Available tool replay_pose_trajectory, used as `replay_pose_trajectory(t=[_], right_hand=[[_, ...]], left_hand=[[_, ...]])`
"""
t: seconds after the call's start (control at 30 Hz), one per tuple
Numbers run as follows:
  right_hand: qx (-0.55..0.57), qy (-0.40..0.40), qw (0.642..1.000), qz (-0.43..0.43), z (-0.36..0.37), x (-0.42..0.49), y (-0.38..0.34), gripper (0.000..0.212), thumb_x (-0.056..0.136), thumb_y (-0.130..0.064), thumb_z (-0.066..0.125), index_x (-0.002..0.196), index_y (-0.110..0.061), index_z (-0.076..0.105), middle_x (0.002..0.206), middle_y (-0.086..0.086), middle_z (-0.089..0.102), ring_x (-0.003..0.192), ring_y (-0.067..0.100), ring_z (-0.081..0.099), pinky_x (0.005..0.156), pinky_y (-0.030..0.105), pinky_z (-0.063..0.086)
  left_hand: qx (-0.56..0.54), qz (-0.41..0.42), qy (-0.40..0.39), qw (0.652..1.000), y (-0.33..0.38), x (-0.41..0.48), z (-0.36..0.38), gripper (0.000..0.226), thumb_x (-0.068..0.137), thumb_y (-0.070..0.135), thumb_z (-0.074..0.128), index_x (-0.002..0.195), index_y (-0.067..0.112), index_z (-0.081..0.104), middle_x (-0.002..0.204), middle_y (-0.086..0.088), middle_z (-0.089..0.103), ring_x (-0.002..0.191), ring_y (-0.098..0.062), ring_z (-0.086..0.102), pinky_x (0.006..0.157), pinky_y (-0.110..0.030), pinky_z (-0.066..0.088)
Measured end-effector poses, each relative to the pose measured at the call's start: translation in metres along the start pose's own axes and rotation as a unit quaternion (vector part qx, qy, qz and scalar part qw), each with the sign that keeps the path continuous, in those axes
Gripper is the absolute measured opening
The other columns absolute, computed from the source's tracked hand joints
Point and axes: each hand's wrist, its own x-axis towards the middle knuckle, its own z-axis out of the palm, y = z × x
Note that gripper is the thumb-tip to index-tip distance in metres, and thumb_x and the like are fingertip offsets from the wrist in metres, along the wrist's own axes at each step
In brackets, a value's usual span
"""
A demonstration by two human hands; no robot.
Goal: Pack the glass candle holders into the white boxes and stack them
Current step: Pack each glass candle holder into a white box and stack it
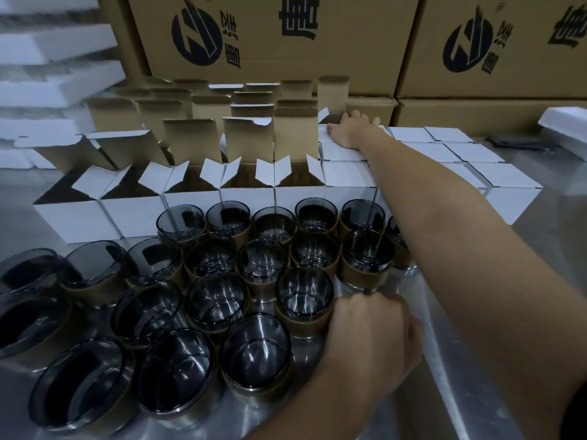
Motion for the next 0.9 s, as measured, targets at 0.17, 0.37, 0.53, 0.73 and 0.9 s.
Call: replay_pose_trajectory(t=[0.17, 0.37, 0.53, 0.73, 0.9], right_hand=[[0.068, 0.084, 0.994, -0.023, 0.001, -0.003, -0.001, 0.067, 0.101, -0.036, 0.036, 0.153, -0.002, 0.011, 0.158, 0.015, 0.015, 0.138, 0.034, 0.032, 0.112, 0.049, 0.02], [0.159, 0.29, 0.943, -0.03, -0.001, -0.007, 0.001, 0.053, 0.104, -0.019, 0.031, 0.152, -0.002, 0.018, 0.155, 0.011, 0.023, 0.117, 0.031, 0.052, 0.098, 0.04, 0.043], [0.32, 0.38, 0.868, 0.009, -0.024, -0.031, 0.001, 0.047, 0.106, -0.029, 0.029, 0.148, -0.009, 0.037, 0.15, 0.005, 0.037, 0.125, 0.019, 0.049, 0.091, 0.025, 0.039], [0.412, 0.438, 0.798, -0.022, -0.068, -0.125, 0.005, 0.04, 0.104, -0.028, 0.039, 0.134, -0.009, 0.056, 0.136, 0.005, 0.054, 0.119, 0.012, 0.05, 0.087, 0.016, 0.034], [0.536, 0.44, 0.719, -0.046, -0.069, -0.249, 0.005, 0.041, 0.102, -0.021, 0.047, 0.081, 0.009, 0.066, 0.099, 0.012, 0.068, 0.085, 0.004, 0.056, 0.081, 0.026, 0.047]], left_hand=[[-0.01, -0.002, -0.014, 1.0, 0.001, 0.0, 0.0, 0.038, 0.059, 0.044, 0.064, 0.042, 0.015, 0.047, 0.034, 0.0, 0.043, 0.026, -0.012, 0.038, 0.05, -0.022, -0.011], [-0.022, 0.0, -0.036, 0.999, 0.002, 0.0, 0.006, 0.039, 0.054, 0.048, 0.066, 0.044, 0.016, 0.046, 0.034, 0.001, 0.041, 0.025, -0.012, 0.037, 0.047, -0.023, -0.009], [-0.021, 0.024, -0.023, 0.999, 0.0, 0.001, 0.009, 0.041, 0.056, 0.048, 0.066, 0.044, 0.016, 0.043, 0.036, 0.003, 0.043, 0.028, -0.012, 0.041, 0.041, -0.023, 0.007], [-0.079, 0.036, -0.026, 0.996, 0.0, 0.001, 0.004, 0.031, 0.089, 0.035, 0.045, 0.063, 0.017, 0.047, 0.069, -0.012, 0.065, 0.064, -0.034, 0.063, 0.055, -0.034, 0.029], [-0.131, 0.03, 0.042, 0.99, 0.004, -0.007, -0.009, 0.033, 0.097, 0.033, 0.038, 0.086, 0.012, 0.062, 0.086, -0.016, 0.069, 0.081, -0.039, 0.065, 0.067, -0.039, 0.046]])
